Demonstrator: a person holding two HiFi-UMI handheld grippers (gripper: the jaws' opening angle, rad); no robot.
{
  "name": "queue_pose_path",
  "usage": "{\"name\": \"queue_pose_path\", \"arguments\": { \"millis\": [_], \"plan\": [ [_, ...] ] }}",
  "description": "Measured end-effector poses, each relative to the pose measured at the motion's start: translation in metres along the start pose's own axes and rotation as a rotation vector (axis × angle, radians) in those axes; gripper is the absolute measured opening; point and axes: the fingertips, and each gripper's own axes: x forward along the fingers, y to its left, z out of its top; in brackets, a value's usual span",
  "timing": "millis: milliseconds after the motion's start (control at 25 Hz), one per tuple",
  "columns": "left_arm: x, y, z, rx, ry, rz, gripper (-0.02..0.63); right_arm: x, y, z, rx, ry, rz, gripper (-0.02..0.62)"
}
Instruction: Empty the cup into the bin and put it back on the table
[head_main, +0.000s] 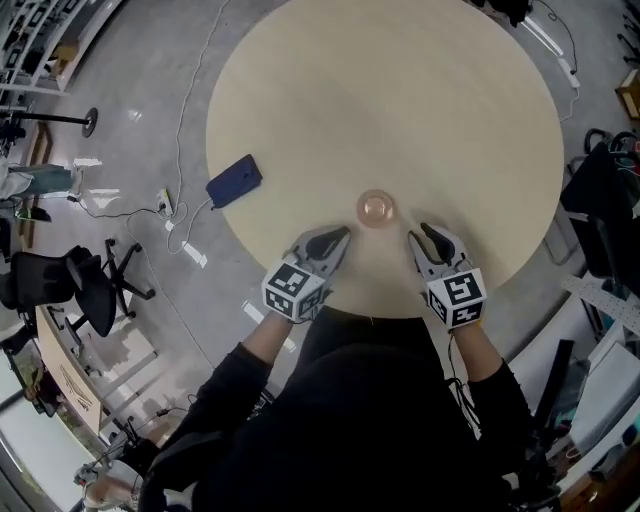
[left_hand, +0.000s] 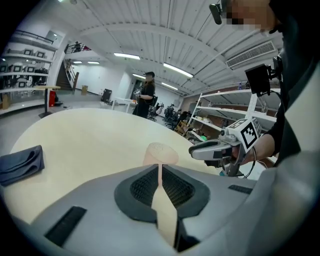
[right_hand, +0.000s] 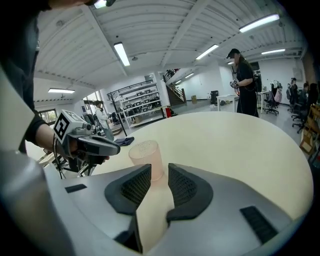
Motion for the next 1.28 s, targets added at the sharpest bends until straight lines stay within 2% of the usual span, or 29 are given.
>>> {"name": "queue_pose_path", "arguments": {
  "millis": [120,160,200,280,400,520,640,720,1000,1280],
  "plan": [
    [0.009,0.013,-0.009,0.033,0.042,-0.016,0.036,0.012,0.004,-0.007,-0.027,0.024,0.023,0.131],
    [0.015,0.014,-0.012,0.039,0.056,-0.035,0.1,0.016,0.004,-0.01,-0.035,0.031,0.032,0.143],
    [0.021,0.014,-0.015,0.041,0.068,-0.057,0.194,0.02,0.004,-0.013,-0.041,0.037,0.04,0.149],
    [0.032,0.013,-0.021,0.048,0.089,-0.096,0.232,0.028,0.003,-0.018,-0.048,0.047,0.059,0.161],
    [0.046,0.014,-0.026,0.111,0.126,-0.138,0.268,0.04,0.005,-0.021,-0.067,0.054,0.092,0.207],
    [0.056,0.02,-0.029,0.246,0.169,-0.152,0.275,0.052,0.011,-0.022,-0.153,0.07,0.134,0.241],
    [0.063,0.025,-0.035,0.431,0.22,-0.161,0.275,0.06,0.014,-0.025,-0.333,0.089,0.158,0.241],
    [0.066,0.025,-0.036,0.486,0.243,-0.198,0.275,0.065,0.014,-0.027,-0.417,0.1,0.163,0.242],
    [0.076,0.022,-0.027,0.517,0.262,-0.28,0.275,0.082,0.018,-0.022,-0.424,0.104,0.201,0.241],
    [0.078,0.011,-0.026,0.522,0.246,-0.291,0.273,0.076,0.021,-0.022,-0.41,0.085,0.194,0.241]
  ]
}}
